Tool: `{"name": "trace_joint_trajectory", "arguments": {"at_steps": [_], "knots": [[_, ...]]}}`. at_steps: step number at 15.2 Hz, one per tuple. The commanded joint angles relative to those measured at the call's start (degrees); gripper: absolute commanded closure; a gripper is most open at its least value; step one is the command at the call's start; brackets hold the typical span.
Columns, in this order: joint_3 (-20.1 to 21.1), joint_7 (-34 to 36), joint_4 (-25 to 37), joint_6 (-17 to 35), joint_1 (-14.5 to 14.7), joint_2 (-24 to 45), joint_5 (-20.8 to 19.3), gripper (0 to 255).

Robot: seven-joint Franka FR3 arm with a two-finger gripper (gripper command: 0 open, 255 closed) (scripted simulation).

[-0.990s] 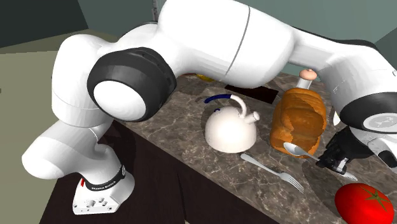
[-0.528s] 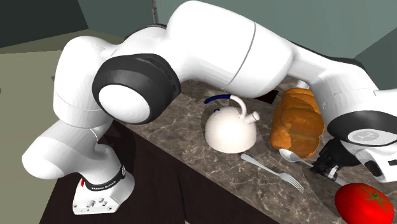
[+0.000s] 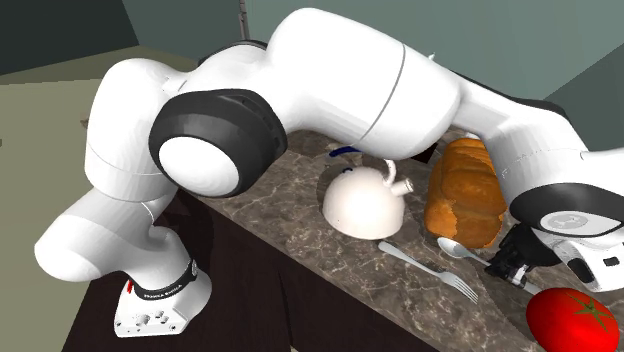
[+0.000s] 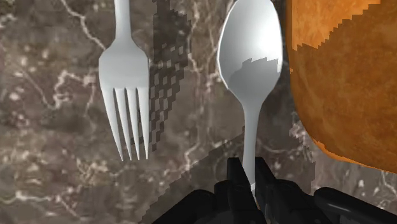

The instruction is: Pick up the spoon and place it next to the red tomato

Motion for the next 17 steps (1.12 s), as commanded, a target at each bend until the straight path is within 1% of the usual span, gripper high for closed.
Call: {"name": "trace_joint_trajectory", "arguments": {"at_steps": [1,2,7,11,17], "knots": [[0.0,0.0,0.01,0.01,0.0,0.01,0.0,255],[0.0,0.0,0.0,0.01,0.0,0.01,0.0,0],[0.0,0.0,0.0,0.01,0.0,0.01,0.0,0],[-0.15,0.27,5.43,-6.59,-0.65,-1.09,-0.17,0],[-0.15,0.27,5.43,-6.59,-0.65,-1.09,-0.17,0]]}}
